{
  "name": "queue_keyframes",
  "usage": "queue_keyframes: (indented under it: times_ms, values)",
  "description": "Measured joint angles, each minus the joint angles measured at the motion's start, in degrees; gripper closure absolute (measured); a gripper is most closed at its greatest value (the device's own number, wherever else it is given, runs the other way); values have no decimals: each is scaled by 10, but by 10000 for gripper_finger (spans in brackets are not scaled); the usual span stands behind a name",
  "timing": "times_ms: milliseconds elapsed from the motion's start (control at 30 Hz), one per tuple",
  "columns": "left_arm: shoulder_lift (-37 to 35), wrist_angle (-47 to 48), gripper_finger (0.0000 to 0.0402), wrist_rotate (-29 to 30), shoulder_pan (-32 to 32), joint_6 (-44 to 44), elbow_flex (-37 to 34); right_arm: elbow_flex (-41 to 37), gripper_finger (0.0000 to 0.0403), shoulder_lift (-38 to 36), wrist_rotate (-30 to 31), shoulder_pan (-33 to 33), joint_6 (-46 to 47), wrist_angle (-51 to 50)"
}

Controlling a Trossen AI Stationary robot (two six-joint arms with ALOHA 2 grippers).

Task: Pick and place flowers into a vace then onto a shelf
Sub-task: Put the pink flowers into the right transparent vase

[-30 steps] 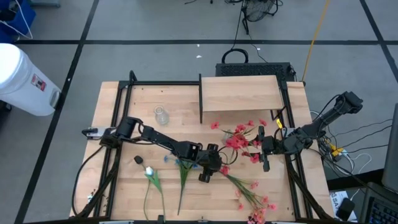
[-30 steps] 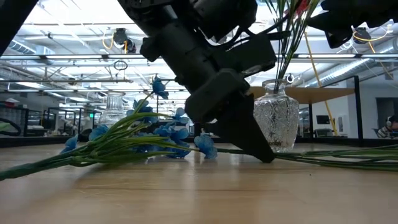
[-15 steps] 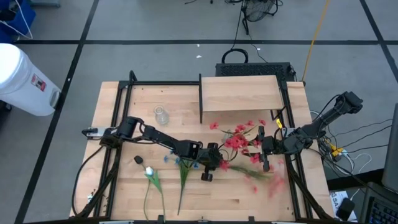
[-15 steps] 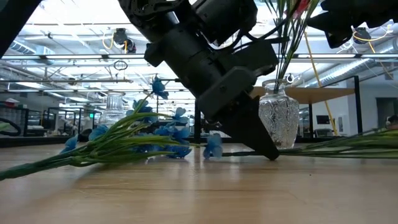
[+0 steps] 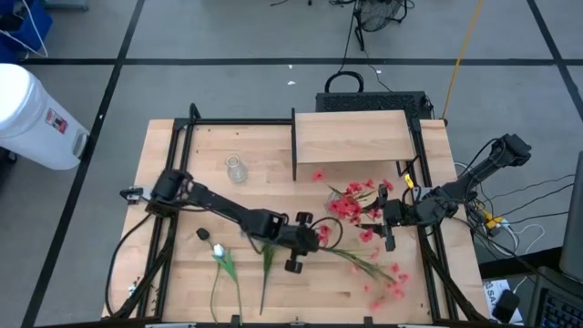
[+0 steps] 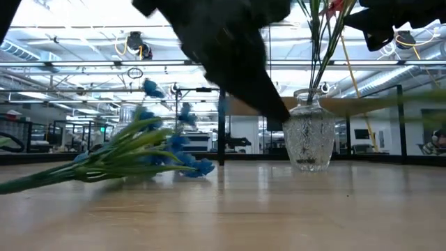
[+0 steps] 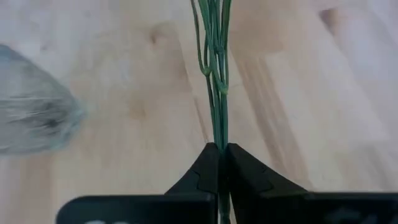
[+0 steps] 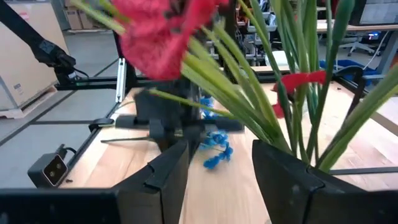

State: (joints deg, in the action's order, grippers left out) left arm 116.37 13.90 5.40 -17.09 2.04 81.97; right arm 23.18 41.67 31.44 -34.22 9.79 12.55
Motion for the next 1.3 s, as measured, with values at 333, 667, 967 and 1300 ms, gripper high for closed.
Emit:
queue_keyframes:
  times_ms: [333,667,967,1300]
  values:
    - [-112,26,386,110,-64,19,-15,0,234,0,-1,0,-2,11]
    - [-287,-238,386,218,-117,53,-204,0,234,2,-17,0,-19,41]
    - [-352,-651,386,131,-97,93,-388,1,234,32,-97,0,-30,141]
    - [-311,-727,386,55,-61,38,-388,6,234,179,-182,-4,-63,376]
